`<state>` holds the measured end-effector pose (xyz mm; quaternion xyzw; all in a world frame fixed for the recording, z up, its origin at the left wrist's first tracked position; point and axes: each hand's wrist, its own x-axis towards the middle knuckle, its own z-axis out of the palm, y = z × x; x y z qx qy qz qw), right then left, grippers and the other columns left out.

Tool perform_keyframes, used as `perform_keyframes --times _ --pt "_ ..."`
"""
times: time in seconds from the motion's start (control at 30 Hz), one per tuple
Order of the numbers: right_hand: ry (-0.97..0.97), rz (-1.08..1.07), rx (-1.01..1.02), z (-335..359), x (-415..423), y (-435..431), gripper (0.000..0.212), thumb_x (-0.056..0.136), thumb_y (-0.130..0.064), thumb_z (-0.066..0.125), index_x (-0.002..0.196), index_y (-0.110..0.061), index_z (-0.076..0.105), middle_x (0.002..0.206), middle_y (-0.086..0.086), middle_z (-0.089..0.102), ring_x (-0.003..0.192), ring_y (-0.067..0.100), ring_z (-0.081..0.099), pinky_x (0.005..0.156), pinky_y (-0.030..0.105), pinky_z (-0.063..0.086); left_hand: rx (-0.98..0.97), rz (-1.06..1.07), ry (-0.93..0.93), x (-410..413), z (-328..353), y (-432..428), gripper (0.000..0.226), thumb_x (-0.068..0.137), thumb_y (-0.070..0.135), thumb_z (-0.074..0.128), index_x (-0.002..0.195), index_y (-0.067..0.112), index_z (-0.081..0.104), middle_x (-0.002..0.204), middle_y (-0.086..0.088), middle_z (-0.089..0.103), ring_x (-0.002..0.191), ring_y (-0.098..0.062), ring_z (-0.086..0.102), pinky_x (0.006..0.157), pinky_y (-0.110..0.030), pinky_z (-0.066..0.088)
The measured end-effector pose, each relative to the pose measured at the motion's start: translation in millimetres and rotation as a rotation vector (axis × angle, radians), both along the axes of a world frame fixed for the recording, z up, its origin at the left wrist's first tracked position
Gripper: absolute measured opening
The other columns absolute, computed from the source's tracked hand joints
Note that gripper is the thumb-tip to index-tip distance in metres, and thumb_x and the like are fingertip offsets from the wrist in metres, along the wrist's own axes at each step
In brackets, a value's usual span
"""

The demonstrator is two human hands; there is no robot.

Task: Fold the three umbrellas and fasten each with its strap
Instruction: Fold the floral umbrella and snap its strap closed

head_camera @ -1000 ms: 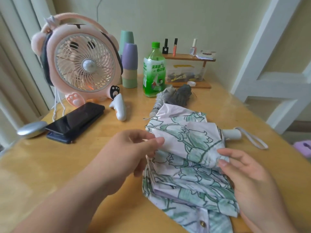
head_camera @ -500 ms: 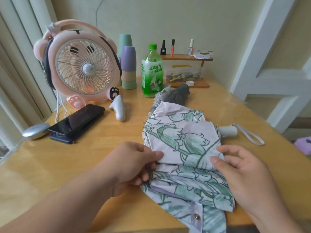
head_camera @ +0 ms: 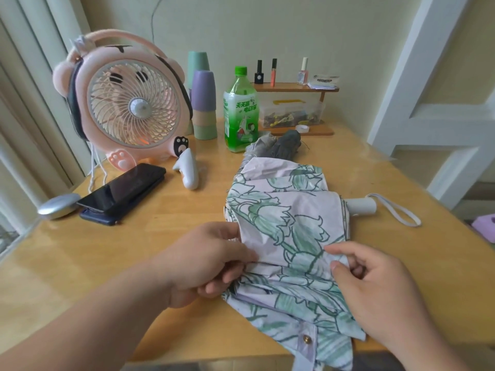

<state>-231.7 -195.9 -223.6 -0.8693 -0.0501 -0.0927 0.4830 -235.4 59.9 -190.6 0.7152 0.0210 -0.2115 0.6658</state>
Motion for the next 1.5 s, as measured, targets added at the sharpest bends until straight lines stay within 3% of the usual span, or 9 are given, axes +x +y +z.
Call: perform_keyframes --times 0.1,0.27,0.43,0.53,0.7,1.0,1.2,1.4,1.5 --pt "0.012 -0.004 0.027 1 -1 -2 0.033 0.088 -0.001 0.069 0.085 -0.033 0.076 0.053 -0.004 0.043 0.056 0.01 0.046 0.05 0.015 0.034 -0.047 -0.1 0.053 1 1 10 0.028 0.081 0.013 0.077 0.095 -0.002 0.058 0.048 -0.007 0.035 0.028 -0.013 0.028 0.037 -0.02 0.008" --pt "0.011 0.008 0.037 2 -1 -2 0.033 0.088 -0.001 0.07 0.082 -0.033 0.076 0.059 0.004 0.047 0.05 0.009 0.044 0.047 0.014 0.032 -0.016 -0.06 0.012 -4 3 10 0.016 0.071 0.009 0.073 0.078 0.011 0.059 0.051 -0.008 0.038 0.031 -0.015 0.032 0.035 -0.016 0.016" --pt "0.021 0.008 0.02 4 -3 -2 0.032 0.088 -0.001 0.07 0.079 -0.032 0.075 0.055 -0.001 0.048 0.053 0.009 0.047 0.047 0.014 0.034 0.067 0.12 -0.056 0 -1 0 0.039 0.086 0.028 0.078 0.061 0.012 0.053 0.051 -0.009 0.037 0.039 -0.015 0.02 0.041 -0.02 0.012" --pt "0.031 0.007 0.018 6 -5 -1 0.03 0.088 -0.002 0.07 0.078 -0.03 0.075 0.052 -0.003 0.046 0.053 0.008 0.047 0.046 0.014 0.034 0.075 0.057 -0.048 -1 -1 3 0.033 0.086 0.019 0.078 0.066 0.004 0.056 0.046 -0.008 0.038 0.036 -0.016 0.023 0.041 -0.024 0.012" --pt "0.041 0.004 0.057 10 -6 -1 0.028 0.088 -0.001 0.071 0.077 -0.026 0.075 0.054 -0.001 0.045 0.045 0.008 0.039 0.042 0.016 0.03 0.152 -0.038 -0.148 -4 3 11 0.036 0.075 0.027 0.079 0.08 -0.005 0.062 0.046 -0.011 0.046 0.036 -0.017 0.031 0.037 -0.019 0.026" --pt "0.056 -0.003 0.083 11 -7 -1 0.027 0.088 0.0 0.072 0.076 -0.023 0.075 0.049 -0.008 0.044 0.043 0.007 0.037 0.042 0.016 0.03 0.339 -0.071 -0.3 -1 4 18 0.011 0.093 0.013 0.072 0.09 0.002 0.07 0.049 -0.013 0.056 0.036 -0.019 0.04 0.042 -0.019 0.034" --pt "0.052 0.008 0.051 10 -5 0 0.027 0.088 0.0 0.071 0.078 -0.024 0.075 0.05 -0.01 0.045 0.046 0.007 0.041 0.044 0.016 0.032 0.481 0.09 -0.342 -5 1 13 0.012 0.086 0.008 0.073 0.076 0.015 0.07 0.049 0.003 0.055 0.038 -0.014 0.041 0.042 -0.018 0.037" --pt "0.05 -0.003 0.056 10 -6 -1 0.03 0.086 0.003 0.069 0.075 -0.025 0.075 0.05 -0.004 0.044 0.045 0.009 0.036 0.043 0.017 0.03 0.629 0.047 -0.301 -10 14 13 0.016 0.08 0.008 0.07 0.072 0.023 0.072 0.049 0.006 0.058 0.042 -0.011 0.045 0.047 -0.021 0.04" --pt "0.052 -0.004 0.064 11 -7 0 0.031 0.086 0.004 0.069 0.075 -0.025 0.075 0.049 -0.006 0.042 0.044 0.008 0.035 0.042 0.017 0.029 0.773 0.147 -0.505 -9 22 16 0.011 0.081 0.016 0.067 0.071 0.022 0.067 0.055 0.007 0.06 0.046 -0.006 0.048 0.052 -0.03 0.046"
